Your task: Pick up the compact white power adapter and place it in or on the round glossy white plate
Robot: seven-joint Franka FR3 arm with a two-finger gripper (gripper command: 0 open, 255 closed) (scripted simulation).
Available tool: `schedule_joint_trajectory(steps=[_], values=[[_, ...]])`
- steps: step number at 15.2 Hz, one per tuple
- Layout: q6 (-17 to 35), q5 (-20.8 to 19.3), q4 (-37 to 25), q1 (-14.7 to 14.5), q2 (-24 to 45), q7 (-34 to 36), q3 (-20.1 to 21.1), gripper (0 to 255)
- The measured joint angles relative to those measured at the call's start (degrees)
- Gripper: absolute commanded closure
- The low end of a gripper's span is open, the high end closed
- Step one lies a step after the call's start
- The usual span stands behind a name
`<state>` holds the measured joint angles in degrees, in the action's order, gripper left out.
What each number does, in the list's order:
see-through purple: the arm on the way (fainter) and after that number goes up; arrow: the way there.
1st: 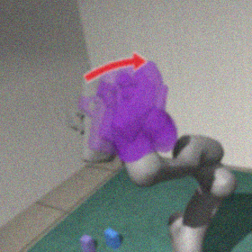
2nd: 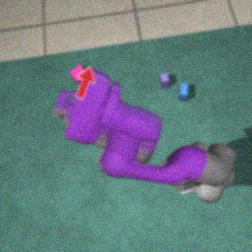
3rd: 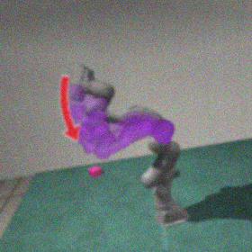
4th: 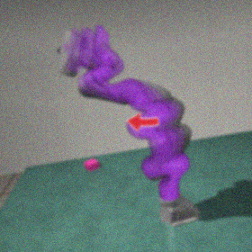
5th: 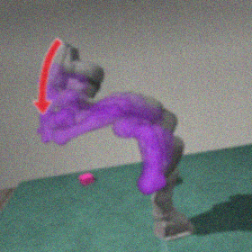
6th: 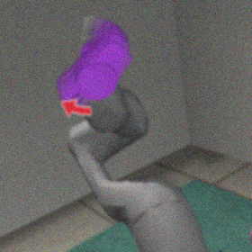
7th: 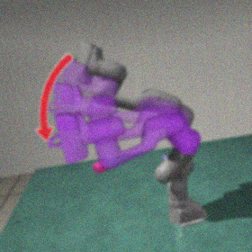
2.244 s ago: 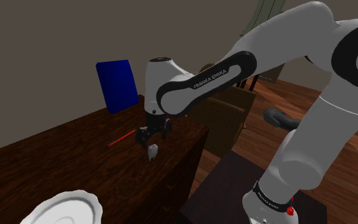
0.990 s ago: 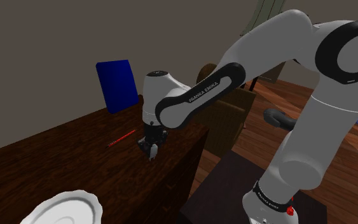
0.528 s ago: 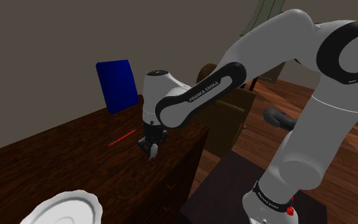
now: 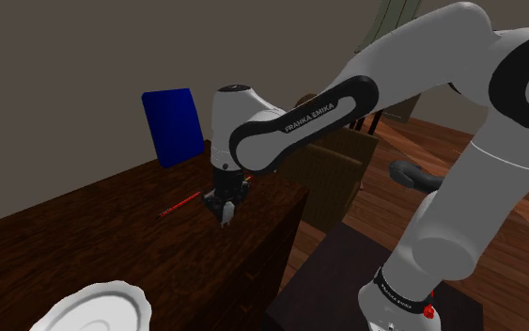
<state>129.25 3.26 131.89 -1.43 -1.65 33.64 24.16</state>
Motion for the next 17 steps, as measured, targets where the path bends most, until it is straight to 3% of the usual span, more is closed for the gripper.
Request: schedule_joint_trajectory(steps=[9,17], values=[[-6.17,1.17,-3.52,-0.17,-2.86,-0.26,0.03,255],[-8.31,-3.35,-13.95,-5.19,5.95,12.49,5.35,255]])
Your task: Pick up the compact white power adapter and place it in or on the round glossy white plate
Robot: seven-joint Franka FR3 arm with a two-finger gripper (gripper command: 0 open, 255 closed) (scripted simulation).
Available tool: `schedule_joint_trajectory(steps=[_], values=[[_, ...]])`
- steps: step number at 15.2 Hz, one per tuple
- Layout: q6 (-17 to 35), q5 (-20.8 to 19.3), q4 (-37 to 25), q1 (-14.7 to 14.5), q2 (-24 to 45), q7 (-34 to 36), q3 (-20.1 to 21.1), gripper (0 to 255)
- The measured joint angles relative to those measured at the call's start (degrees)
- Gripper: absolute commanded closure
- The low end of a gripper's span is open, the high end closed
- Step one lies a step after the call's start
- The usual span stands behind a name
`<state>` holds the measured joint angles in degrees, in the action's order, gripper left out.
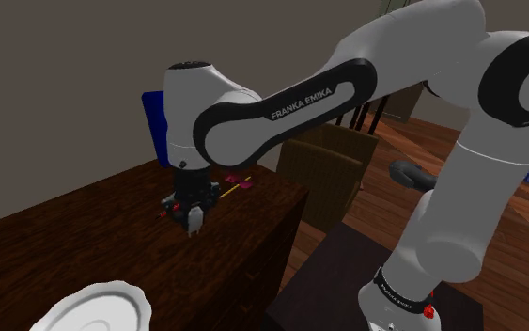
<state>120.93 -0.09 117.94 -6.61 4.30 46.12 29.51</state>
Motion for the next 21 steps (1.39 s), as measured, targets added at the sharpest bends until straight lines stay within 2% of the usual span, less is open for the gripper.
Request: schedule_joint_trajectory(steps=[8,15,17,21], values=[[-4.07,-7.06,-14.32,-7.54,11.95,12.36,2.53,255],[-10.25,-13.56,-32.23,-17.57,25.14,21.28,2.16,255],[-13.49,-15.26,-39.95,-21.23,29.80,23.05,1.63,255],[-12.91,-16.30,-41.85,-22.84,32.46,24.05,1.11,255]])
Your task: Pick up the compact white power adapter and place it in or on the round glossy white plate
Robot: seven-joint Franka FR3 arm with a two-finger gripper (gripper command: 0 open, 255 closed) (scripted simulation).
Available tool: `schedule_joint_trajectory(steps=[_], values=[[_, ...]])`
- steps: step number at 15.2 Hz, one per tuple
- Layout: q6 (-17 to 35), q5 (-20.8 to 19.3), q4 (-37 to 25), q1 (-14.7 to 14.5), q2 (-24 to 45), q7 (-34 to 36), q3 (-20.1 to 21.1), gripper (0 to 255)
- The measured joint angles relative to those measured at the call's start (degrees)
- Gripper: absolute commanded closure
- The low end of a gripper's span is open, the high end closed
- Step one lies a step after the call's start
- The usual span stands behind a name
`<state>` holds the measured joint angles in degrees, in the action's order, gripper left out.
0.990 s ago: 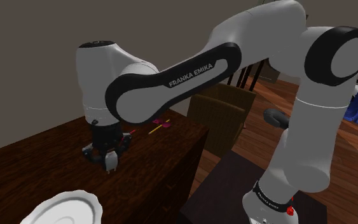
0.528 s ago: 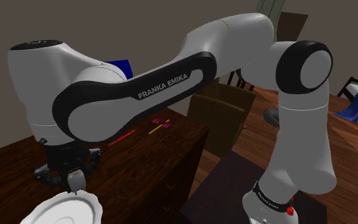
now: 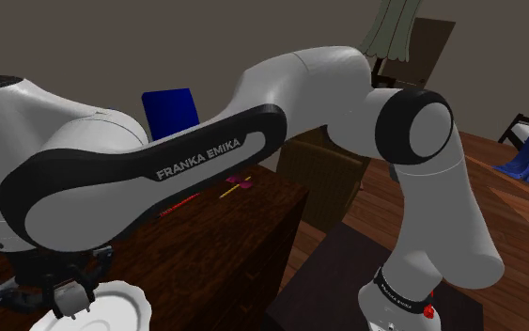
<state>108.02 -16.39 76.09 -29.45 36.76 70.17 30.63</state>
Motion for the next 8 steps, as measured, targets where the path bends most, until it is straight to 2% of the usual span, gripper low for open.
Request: schedule_joint_trajectory(steps=[8], values=[[5.08,-1.01,3.54,0.01,1.77,0.75,-0.65,255]])
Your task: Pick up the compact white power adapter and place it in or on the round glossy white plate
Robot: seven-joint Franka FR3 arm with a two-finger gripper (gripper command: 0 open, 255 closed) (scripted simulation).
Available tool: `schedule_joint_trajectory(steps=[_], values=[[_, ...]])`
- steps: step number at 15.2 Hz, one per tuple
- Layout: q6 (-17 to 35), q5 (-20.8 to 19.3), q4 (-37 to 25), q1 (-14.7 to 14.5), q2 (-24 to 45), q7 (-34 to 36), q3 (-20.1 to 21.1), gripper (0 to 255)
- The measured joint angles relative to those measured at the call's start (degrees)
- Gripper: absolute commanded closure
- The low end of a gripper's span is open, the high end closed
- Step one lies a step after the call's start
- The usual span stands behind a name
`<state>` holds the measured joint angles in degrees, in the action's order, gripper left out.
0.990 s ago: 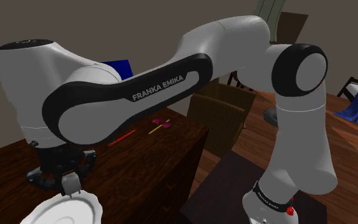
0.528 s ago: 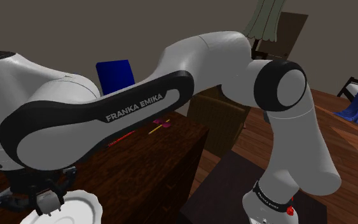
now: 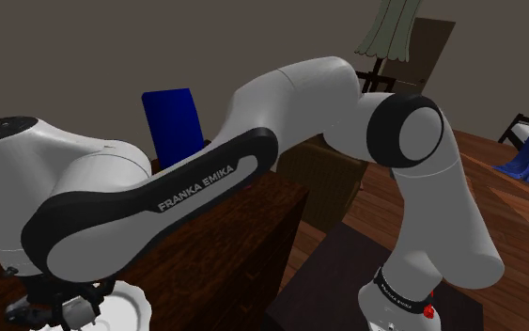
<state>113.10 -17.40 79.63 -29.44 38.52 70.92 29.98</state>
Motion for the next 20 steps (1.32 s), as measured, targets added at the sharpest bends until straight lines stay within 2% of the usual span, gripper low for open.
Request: schedule_joint_trajectory(steps=[3,10,11,17,20], values=[[1.90,-0.42,1.20,0.05,0.79,0.20,-0.31,255],[2.24,-0.62,1.01,-0.12,1.31,0.25,-0.46,255],[2.25,-0.62,1.01,-0.12,1.32,0.25,-0.46,0],[2.25,-0.62,1.01,-0.12,1.31,0.25,-0.46,0],[-0.89,0.09,-1.01,-0.15,0.01,-0.12,0.04,0]])
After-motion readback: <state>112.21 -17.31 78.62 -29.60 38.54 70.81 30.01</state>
